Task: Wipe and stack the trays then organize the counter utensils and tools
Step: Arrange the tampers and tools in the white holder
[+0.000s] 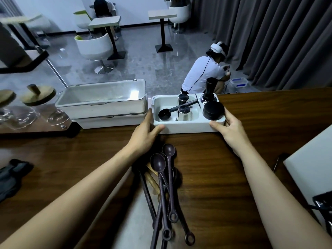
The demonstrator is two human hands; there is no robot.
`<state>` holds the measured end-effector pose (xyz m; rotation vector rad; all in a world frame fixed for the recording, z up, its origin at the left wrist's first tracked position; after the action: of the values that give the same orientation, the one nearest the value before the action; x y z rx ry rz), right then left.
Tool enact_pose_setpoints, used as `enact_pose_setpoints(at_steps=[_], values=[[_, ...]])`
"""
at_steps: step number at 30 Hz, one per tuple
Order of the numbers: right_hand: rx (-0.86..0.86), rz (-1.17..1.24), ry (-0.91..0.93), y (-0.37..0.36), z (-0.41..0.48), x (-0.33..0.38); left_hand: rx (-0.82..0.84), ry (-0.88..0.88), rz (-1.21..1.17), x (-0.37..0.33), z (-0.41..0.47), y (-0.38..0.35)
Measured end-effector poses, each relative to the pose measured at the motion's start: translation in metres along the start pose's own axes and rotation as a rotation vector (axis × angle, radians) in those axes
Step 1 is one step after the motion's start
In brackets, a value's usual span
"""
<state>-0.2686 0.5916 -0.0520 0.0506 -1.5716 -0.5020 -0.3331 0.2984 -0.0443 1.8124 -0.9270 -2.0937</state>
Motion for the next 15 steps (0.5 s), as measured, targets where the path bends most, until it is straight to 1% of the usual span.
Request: enact_pose_setpoints(at_steps=[4, 7, 9, 12, 15], values=[[-0.074, -0.029, -0.054, -0.006, -0.018, 0.009, 0.032, -0.011, -0.050, 0.013, -0.031, 0.020], [-0.140, -0.128, -0.048, -0.010, -0.043, 0.019, -0.018, 0.019, -0.118, 0.034, -0.068, 0.046], [-0.158, -0.169, -0.005, -0.018, -0.062, 0.034, -0.071, 0.052, -0.161, 0.052, -0.092, 0.066], [-0.119, -0.070, 0.074, -0.049, -0.093, 0.072, -0.106, 0.084, -0.163, 0.073, -0.129, 0.094], [-0.012, 0.024, 0.165, -0.101, -0.120, 0.115, -0.122, 0.076, -0.163, 0.091, -0.156, 0.121]])
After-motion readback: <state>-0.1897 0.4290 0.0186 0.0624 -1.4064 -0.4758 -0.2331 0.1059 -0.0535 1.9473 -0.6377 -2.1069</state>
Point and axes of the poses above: each hand's wrist, its own z-axis towards the middle knuckle, its own y-axis out of the back of the hand, x = y × z, the point moved 3 cm from there along z, towards the middle knuckle, and after that the axes turned 5 degrees about -z, right-handed, at the moved point
